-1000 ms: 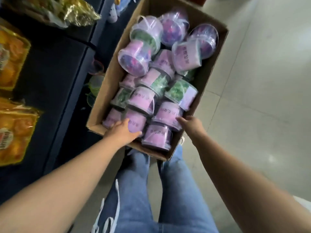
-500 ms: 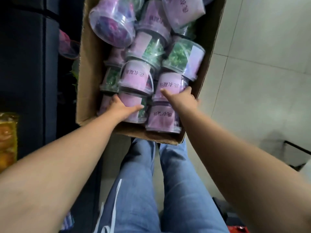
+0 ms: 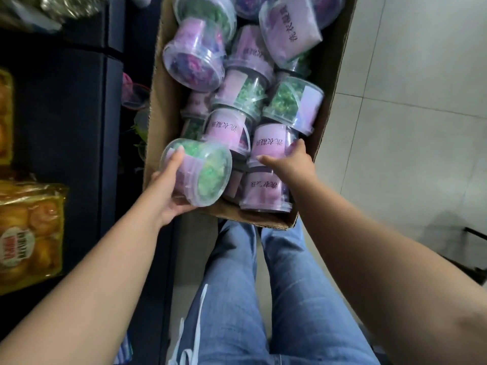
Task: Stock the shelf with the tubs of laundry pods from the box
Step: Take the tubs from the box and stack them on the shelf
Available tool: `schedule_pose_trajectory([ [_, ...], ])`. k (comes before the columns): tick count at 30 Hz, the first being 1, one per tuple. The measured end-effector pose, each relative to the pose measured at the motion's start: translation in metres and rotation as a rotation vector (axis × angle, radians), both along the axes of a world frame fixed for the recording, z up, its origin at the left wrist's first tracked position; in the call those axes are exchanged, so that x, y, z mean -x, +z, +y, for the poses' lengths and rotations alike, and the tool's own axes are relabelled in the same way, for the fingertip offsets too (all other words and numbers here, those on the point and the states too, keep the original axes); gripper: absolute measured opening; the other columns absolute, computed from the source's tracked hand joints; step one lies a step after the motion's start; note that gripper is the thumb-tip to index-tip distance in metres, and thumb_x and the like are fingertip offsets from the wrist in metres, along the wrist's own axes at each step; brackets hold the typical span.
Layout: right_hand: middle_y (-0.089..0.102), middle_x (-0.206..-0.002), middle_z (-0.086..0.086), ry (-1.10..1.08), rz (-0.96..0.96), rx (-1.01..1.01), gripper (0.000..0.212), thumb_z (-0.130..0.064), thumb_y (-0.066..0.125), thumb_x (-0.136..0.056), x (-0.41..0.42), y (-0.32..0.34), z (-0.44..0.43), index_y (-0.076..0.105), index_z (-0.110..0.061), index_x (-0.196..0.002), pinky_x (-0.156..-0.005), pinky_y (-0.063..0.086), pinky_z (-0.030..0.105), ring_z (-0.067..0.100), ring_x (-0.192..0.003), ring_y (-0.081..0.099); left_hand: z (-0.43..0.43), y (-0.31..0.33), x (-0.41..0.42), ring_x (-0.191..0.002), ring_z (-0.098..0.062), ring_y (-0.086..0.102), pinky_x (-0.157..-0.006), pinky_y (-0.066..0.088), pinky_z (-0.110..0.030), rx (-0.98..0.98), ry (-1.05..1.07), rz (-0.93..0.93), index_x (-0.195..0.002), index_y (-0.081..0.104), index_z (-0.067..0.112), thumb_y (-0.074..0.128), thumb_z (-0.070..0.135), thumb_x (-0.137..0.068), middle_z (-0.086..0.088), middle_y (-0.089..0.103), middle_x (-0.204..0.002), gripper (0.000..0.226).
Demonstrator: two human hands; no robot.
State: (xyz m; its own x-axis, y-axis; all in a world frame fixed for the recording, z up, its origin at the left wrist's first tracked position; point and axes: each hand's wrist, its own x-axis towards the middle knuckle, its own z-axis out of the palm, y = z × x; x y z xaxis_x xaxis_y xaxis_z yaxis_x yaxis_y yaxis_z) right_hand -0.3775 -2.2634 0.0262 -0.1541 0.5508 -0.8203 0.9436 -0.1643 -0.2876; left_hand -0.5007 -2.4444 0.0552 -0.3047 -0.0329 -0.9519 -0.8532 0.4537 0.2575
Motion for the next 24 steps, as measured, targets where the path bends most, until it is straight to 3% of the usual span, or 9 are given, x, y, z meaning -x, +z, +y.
schedule_pose_trajectory([
  [5,0.051,-0.134,0.008,-0.066,0.079,-0.025,0.101,-0.047,0.080,-0.061,-0.011,0.006,0.007,0.026,-0.014,-0.140,-0.102,0.040,0.046,0.029,-0.121,0.050,0.021,0.016,-0.001,-0.085,-0.021,0.063,-0.055,0.056,-0.040,-0.081,0.204,0.138,-0.098,0.055,0.026,0.055,0.057,-0.081,-0.001,0.062,-0.102,0.036],
  [8,0.054,-0.125,0.008,0.060,0.098,-0.008,0.080,-0.040,0.078,-0.069,-0.018,0.007,0.015,0.037,-0.010,-0.131,-0.098,0.043,0.041,0.028,-0.115,0.052,0.036,0.017,0.002,-0.101,-0.028,0.058,-0.070,0.054,-0.050,-0.126,0.342,0.077,-0.111,0.048,0.030,0.054,0.064,-0.078,-0.005,0.054,-0.120,0.048],
  [11,0.053,-0.123,0.008,0.216,0.114,-0.043,0.071,-0.038,0.077,-0.071,-0.024,0.008,0.016,0.041,-0.013,-0.128,-0.094,0.042,0.038,0.028,-0.113,0.051,0.043,0.016,0.006,-0.101,-0.033,0.053,-0.076,0.053,-0.051,-0.115,0.404,0.017,-0.118,0.044,0.032,0.047,0.069,-0.079,-0.009,0.047,-0.119,0.054],
  [13,0.053,-0.120,0.010,0.317,0.130,-0.148,0.061,-0.036,0.075,-0.074,-0.031,0.008,0.014,0.048,-0.014,-0.123,-0.092,0.040,0.036,0.029,-0.110,0.052,0.044,0.013,0.006,-0.101,-0.034,0.051,-0.086,0.047,-0.053,-0.032,0.332,-0.014,-0.126,0.042,0.031,0.043,0.075,-0.075,-0.009,0.047,-0.119,0.067],
  [16,0.053,-0.099,0.009,0.498,0.189,-0.246,0.038,-0.032,0.073,-0.077,-0.035,0.013,0.020,0.061,-0.008,-0.103,-0.079,0.037,0.029,0.030,-0.099,0.054,0.041,0.010,0.004,-0.092,-0.026,0.055,-0.096,0.043,-0.049,0.039,0.199,-0.044,-0.126,0.045,0.028,0.038,0.082,-0.071,-0.004,0.056,-0.110,0.077],
  [18,0.053,-0.093,0.008,0.577,0.223,-0.242,0.034,-0.029,0.073,-0.077,-0.032,0.017,0.030,0.063,-0.004,-0.097,-0.074,0.035,0.027,0.030,-0.094,0.055,0.040,0.011,0.003,-0.085,-0.022,0.057,-0.090,0.044,-0.042,0.029,0.163,-0.038,-0.117,0.049,0.027,0.035,0.080,-0.074,-0.003,0.060,-0.098,0.070],
  [20,0.058,-0.101,0.015,0.566,0.279,-0.270,0.033,-0.024,0.075,-0.075,-0.024,0.021,0.042,0.065,0.000,-0.093,-0.077,0.036,0.025,0.031,-0.096,0.056,0.041,0.012,0.006,-0.085,-0.022,0.059,-0.083,0.044,-0.039,0.011,0.130,-0.027,-0.112,0.053,0.026,0.033,0.079,-0.076,-0.003,0.063,-0.095,0.067],
  [22,0.059,-0.113,0.018,0.517,0.346,-0.290,0.030,-0.020,0.078,-0.072,-0.016,0.024,0.053,0.066,0.003,-0.089,-0.085,0.035,0.019,0.030,-0.106,0.056,0.045,0.013,0.010,-0.085,-0.022,0.061,-0.077,0.046,-0.037,0.009,0.083,0.015,-0.113,0.052,0.027,0.031,0.077,-0.079,-0.003,0.064,-0.103,0.064],
  [24,0.056,-0.122,0.015,0.490,0.369,-0.245,0.028,-0.019,0.078,-0.072,-0.009,0.027,0.060,0.066,0.002,-0.087,-0.088,0.031,0.012,0.025,-0.114,0.053,0.050,0.011,0.016,-0.083,-0.023,0.063,-0.069,0.049,-0.036,0.023,0.034,0.119,-0.129,0.039,0.029,0.030,0.071,-0.084,-0.001,0.061,-0.118,0.062],
])
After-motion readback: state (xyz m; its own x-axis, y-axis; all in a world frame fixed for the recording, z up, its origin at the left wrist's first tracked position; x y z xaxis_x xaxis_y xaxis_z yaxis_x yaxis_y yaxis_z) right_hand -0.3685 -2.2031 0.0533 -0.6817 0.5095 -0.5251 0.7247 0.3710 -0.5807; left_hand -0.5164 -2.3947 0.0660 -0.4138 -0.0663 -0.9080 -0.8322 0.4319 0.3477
